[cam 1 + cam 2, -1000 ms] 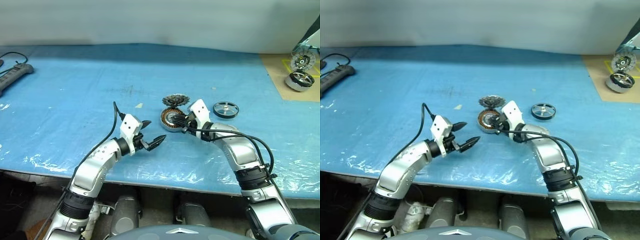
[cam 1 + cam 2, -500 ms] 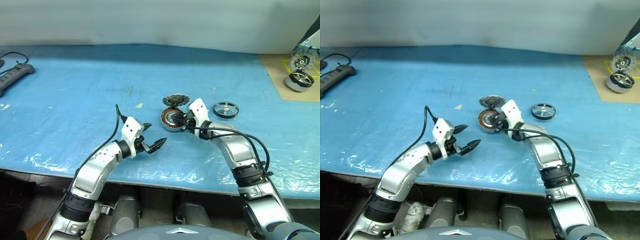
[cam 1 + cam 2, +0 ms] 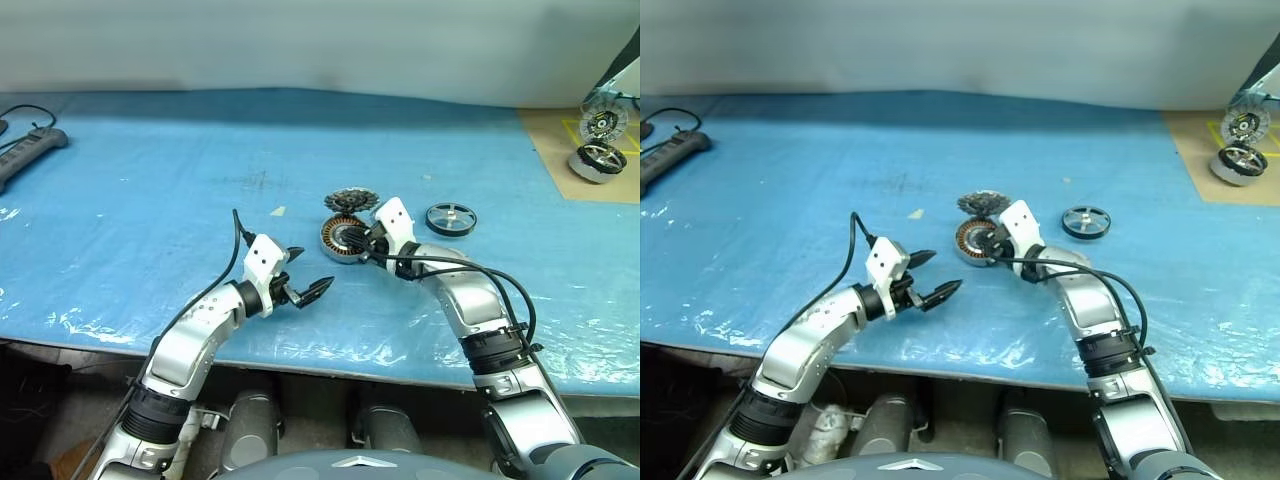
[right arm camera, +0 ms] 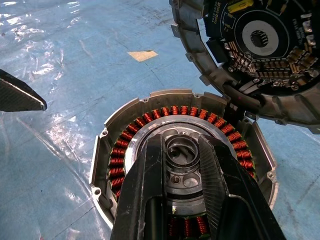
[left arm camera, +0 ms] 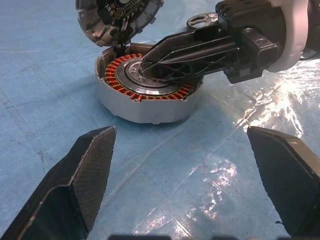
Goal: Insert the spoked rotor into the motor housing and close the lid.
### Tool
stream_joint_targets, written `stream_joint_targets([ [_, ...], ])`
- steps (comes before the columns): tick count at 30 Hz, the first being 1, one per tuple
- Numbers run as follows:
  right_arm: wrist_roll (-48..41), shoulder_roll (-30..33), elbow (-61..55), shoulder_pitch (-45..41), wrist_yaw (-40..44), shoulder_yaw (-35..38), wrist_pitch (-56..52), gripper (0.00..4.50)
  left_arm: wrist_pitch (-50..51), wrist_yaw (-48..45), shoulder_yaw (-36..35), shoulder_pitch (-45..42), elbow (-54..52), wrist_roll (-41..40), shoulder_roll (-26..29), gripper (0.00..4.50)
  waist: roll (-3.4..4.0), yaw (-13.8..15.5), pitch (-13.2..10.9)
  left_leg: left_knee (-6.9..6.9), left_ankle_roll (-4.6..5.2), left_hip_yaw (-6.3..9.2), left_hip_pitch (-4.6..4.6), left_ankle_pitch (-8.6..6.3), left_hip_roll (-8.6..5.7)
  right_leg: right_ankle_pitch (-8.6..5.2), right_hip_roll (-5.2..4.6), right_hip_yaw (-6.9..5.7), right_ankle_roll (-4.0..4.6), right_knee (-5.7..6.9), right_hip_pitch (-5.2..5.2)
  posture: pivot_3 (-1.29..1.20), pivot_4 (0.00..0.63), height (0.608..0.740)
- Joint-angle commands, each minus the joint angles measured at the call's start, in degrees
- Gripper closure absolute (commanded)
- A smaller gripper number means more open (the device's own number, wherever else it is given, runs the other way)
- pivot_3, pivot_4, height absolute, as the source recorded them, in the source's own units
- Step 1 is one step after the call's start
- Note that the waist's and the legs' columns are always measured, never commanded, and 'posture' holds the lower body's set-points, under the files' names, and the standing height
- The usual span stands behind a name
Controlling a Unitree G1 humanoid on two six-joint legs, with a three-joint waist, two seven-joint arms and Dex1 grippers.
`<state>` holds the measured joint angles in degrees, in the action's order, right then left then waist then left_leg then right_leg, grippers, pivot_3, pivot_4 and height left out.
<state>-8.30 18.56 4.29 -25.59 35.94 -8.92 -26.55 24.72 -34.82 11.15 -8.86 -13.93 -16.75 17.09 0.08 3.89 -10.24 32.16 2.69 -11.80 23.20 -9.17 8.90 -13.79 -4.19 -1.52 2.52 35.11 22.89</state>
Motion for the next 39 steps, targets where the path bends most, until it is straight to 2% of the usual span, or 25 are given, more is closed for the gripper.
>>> stream_joint_targets([
  [1, 0.85, 0.18, 0.32, 0.15, 0.32, -0.93, 0.57, 3.94, -1.52, -0.51, 0.17, 0.21, -1.17, 0.15, 0.08, 0.00, 0.00, -0.01, 0.00, 0.00, 0.00, 0.00, -0.01, 0.00, 0.00, 0.00, 0.00, 0.00, 0.00, 0.00, 0.00, 0.00, 0.150, 0.740],
  [7, 1.82, 0.23, 1.46, 0.92, 0.59, -1.67, 1.54, 3.94, -1.83, -0.39, 0.30, 0.53, -1.30, 0.32, 0.13, 0.00, 0.00, -0.02, 0.01, 0.01, 0.00, 0.00, -0.05, 0.00, 0.00, 0.00, 0.00, 0.00, 0.00, 0.01, -0.05, 0.00, 0.150, 0.740],
  [13, 1.16, 0.29, 0.87, 1.05, 0.92, -1.49, -0.22, 1.94, -1.84, -0.55, 0.26, 0.51, -1.33, 0.20, 0.31, 0.00, -0.01, 0.00, 0.01, 0.02, 0.00, 0.00, -0.13, 0.00, 0.00, 0.00, 0.00, 0.00, 0.00, 0.02, -0.14, 0.00, 0.150, 0.740],
  [23, -5.41, -1.60, -3.90, -1.00, 0.78, 4.68, -2.37, 1.94, -1.73, -1.07, 0.18, 0.33, -1.05, 0.07, 0.47, 0.00, 0.00, 0.03, 0.01, 0.02, 0.00, 0.01, -0.06, 0.00, 0.00, 0.00, 0.00, 0.00, 0.00, 0.01, -0.08, 0.00, 0.150, 0.740],
  [26, -6.32, -2.08, -3.87, -1.66, 0.23, 5.75, -2.43, 2.58, -1.74, -1.25, 0.15, 0.28, -0.95, 0.02, 0.46, 0.00, 0.00, 0.01, 0.01, 0.01, 0.00, 0.01, -0.03, 0.00, 0.00, 0.00, 0.00, 0.00, 0.00, 0.02, -0.04, 0.00, 0.150, 0.740],
  [31, -5.36, -2.54, -2.24, -1.41, -0.56, 4.96, -1.19, 4.38, -1.58, -1.25, 0.17, 0.26, -0.97, 0.09, 0.30, 0.00, 0.00, 0.02, 0.01, 0.01, 0.00, 0.01, -0.03, 0.00, 0.00, 0.00, 0.00, 0.00, 0.00, 0.02, -0.04, 0.00, 0.150, 0.740],
  [39, -0.56, -1.63, 1.29, 0.08, -1.13, 0.39, -0.48, 4.45, -1.37, -1.10, 0.31, 0.69, -1.22, 0.12, 0.17, 0.00, 0.00, 0.00, 0.01, 0.01, -0.01, 0.01, -0.03, 0.00, 0.00, 0.00, 0.00, 0.00, 0.00, 0.01, -0.03, 0.00, 0.150, 0.740],
])
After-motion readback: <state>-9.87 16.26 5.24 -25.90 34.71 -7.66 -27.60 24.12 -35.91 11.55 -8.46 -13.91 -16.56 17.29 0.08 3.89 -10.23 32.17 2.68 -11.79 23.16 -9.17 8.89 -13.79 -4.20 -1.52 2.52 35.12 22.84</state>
